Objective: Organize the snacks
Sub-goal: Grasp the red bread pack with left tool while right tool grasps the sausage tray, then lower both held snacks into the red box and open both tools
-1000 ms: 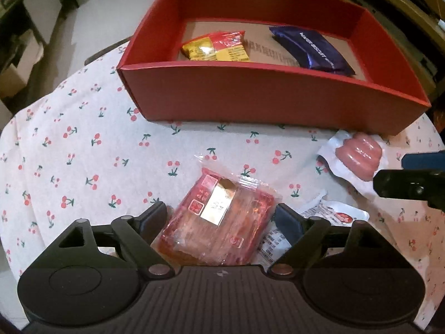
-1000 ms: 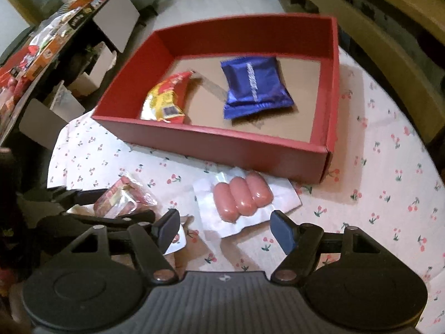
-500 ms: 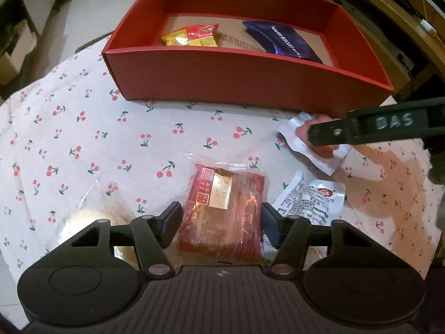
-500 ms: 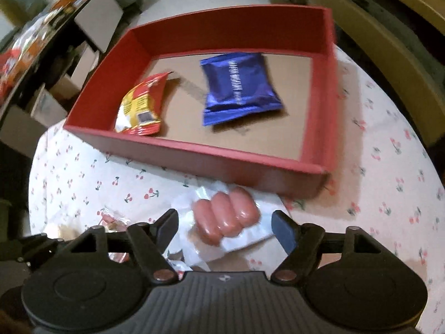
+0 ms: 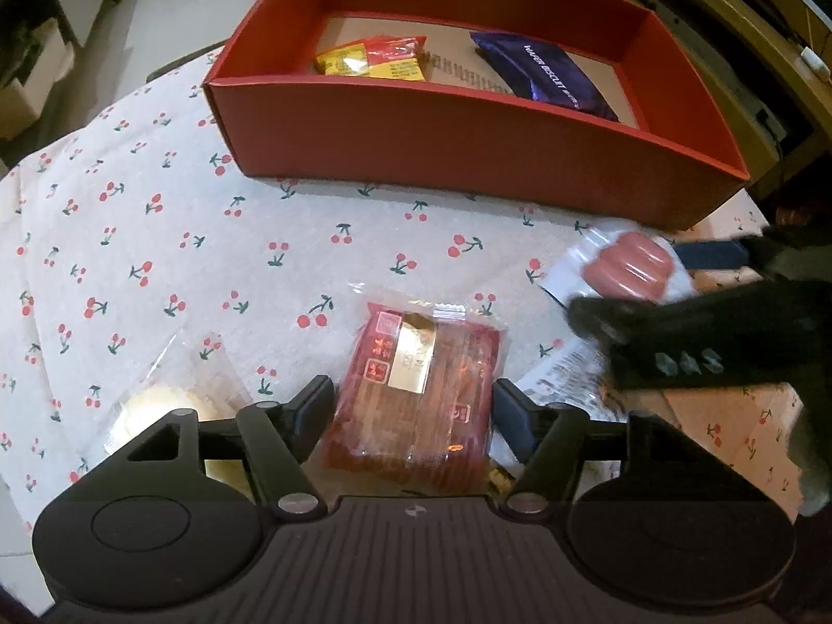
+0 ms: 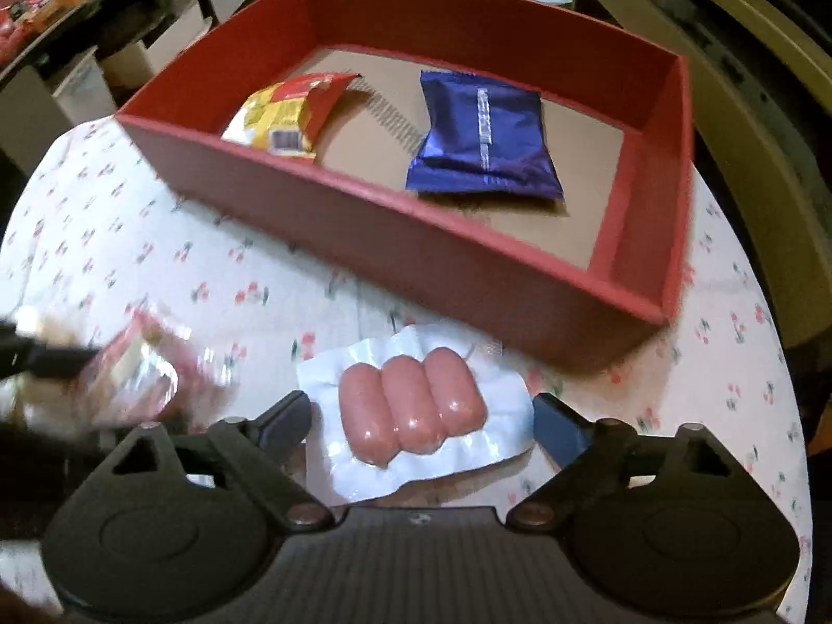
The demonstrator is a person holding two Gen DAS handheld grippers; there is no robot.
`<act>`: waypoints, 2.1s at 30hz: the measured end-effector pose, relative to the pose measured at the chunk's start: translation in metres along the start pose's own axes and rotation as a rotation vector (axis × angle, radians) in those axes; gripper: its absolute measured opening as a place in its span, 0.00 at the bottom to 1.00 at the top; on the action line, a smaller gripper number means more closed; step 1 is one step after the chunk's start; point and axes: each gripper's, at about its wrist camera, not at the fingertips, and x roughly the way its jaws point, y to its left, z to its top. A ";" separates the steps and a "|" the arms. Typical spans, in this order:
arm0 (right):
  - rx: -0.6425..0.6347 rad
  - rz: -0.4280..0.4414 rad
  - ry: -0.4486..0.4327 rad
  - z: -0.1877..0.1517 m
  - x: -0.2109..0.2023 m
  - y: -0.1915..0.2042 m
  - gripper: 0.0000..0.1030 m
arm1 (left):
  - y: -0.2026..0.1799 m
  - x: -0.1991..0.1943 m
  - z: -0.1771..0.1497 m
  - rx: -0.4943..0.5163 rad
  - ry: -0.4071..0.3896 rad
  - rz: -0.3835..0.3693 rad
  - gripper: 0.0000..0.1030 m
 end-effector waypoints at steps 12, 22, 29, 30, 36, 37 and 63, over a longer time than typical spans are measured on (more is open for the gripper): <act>0.061 0.021 0.026 -0.057 -0.041 -0.042 0.77 | -0.006 -0.005 0.000 0.010 -0.006 0.023 0.67; 0.093 0.055 -0.049 -0.051 -0.054 -0.045 0.75 | -0.003 -0.014 0.008 -0.019 -0.039 0.021 0.61; 0.072 0.089 -0.060 -0.044 -0.055 -0.032 0.75 | -0.001 -0.005 0.008 -0.044 -0.027 0.041 0.64; 0.072 0.093 -0.061 -0.043 -0.055 -0.031 0.75 | -0.001 -0.002 0.009 -0.045 -0.022 0.046 0.65; 0.071 0.099 -0.048 -0.037 -0.046 -0.025 0.75 | -0.008 0.008 0.013 -0.017 -0.028 0.087 0.70; 0.070 0.094 -0.043 -0.035 -0.043 -0.024 0.75 | -0.009 0.008 0.014 -0.016 -0.028 0.093 0.70; 0.025 0.071 -0.207 0.001 -0.078 0.005 0.75 | -0.020 -0.053 0.019 -0.126 -0.172 0.063 0.61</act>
